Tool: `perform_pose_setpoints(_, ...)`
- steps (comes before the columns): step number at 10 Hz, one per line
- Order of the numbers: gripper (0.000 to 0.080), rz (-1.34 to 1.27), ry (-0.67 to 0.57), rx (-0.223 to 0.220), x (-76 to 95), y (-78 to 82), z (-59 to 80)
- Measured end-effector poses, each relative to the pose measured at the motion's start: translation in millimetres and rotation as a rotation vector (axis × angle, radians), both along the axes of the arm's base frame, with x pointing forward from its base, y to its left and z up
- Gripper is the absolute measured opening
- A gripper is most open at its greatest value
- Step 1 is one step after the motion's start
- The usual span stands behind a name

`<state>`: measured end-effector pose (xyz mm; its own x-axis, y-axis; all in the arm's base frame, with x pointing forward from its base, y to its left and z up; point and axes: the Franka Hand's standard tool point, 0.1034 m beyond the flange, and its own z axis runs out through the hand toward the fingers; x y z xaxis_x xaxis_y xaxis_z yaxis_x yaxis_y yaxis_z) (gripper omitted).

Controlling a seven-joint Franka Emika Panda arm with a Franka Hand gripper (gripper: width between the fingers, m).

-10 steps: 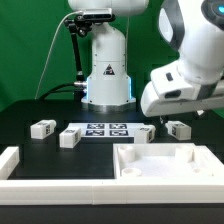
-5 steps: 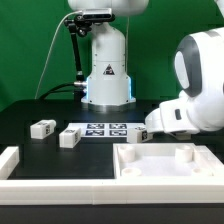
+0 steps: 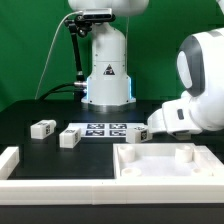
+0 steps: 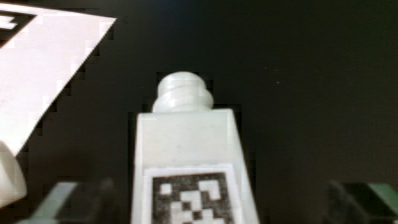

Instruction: Assemble one leg

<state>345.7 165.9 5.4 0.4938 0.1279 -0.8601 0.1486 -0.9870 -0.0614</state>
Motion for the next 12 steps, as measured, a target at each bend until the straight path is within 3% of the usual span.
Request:
perform_pose_setpoints(1,0.0417,0.000,0.000,0.000,0.0,0.0,0.0)
perform_pose_setpoints(2,0.0417,0.000,0.000,0.000,-0.1,0.0,0.0)
perform_pose_setpoints(3,0.0285,0.000,0.000,0.000,-0.1,0.0,-0.1)
perform_pose_setpoints(7,0.0285,-0.001,0.001,0.001,0.4,-0.5,0.4)
perform_pose_setpoints(8,0.0285,-0.009,0.024,0.020,4.9,-5.1,13.0)
perform_pose_setpoints(11,0.0287,-0.037,0.013,0.022,30.8,-17.8,68.0)
perform_pose_setpoints(12,0.0287,-0.043,-0.043,0.026,41.3,-20.8,91.7)
